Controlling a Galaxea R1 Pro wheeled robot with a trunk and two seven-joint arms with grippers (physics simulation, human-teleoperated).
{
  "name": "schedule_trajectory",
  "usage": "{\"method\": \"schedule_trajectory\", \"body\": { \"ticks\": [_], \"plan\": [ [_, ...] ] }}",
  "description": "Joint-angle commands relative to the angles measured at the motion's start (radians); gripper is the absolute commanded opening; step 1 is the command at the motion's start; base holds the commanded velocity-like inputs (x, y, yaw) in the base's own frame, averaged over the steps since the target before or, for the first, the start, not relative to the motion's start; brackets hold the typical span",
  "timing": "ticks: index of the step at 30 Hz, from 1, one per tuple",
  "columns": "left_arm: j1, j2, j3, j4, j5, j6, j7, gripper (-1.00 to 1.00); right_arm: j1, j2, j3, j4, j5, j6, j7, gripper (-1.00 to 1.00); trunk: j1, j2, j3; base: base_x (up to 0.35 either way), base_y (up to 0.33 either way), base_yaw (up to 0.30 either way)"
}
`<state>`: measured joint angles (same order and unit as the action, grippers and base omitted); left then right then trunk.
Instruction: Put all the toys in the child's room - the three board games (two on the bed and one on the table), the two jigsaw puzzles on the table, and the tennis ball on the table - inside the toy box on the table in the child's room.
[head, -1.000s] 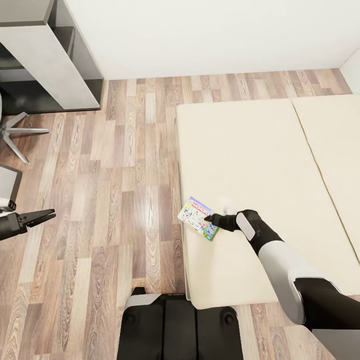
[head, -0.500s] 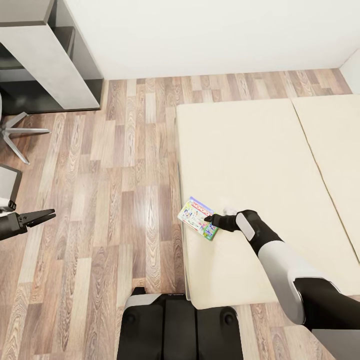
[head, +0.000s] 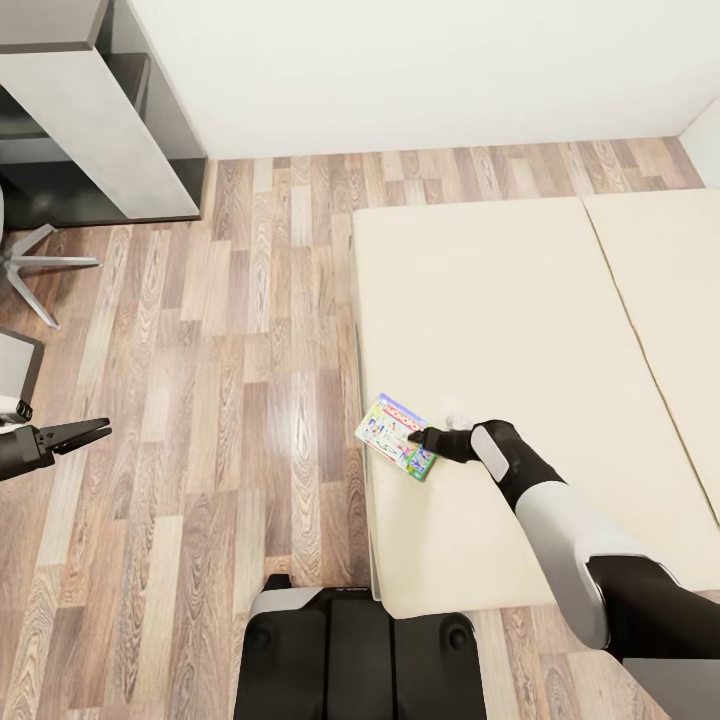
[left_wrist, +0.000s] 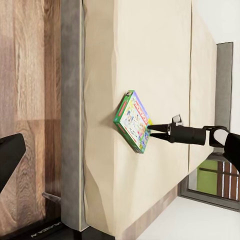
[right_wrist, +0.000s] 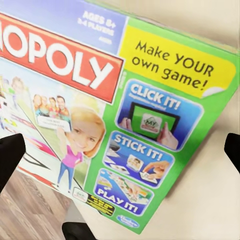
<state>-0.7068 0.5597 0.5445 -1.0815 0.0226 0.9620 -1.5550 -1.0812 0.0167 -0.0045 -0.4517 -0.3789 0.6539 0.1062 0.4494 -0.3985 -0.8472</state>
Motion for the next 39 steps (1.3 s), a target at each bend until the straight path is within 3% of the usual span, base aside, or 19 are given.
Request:
{"method": "schedule_trajectory", "body": {
  "ticks": [1,28,39],
  "plan": [
    [0.0,0.0,0.0,0.0,-0.001,0.011,-0.005,1.0,0.0,0.0,-0.001,-0.001,0.002,0.0,0.003,1.0,0.001,-0.002,-0.001,0.0,0.0,0.0],
    [0.0,0.0,0.002,0.0,-0.001,0.011,-0.005,1.0,0.0,0.005,-0.002,0.005,-0.001,-0.02,0.003,1.0,0.001,-0.002,-0.001,0.0,0.0,0.0],
    [0.0,0.0,0.002,0.0,-0.001,0.011,-0.005,1.0,0.0,0.022,-0.002,0.015,0.0,-0.047,0.004,1.0,0.001,-0.002,-0.002,0.0,0.0,0.0]
  ]
}}
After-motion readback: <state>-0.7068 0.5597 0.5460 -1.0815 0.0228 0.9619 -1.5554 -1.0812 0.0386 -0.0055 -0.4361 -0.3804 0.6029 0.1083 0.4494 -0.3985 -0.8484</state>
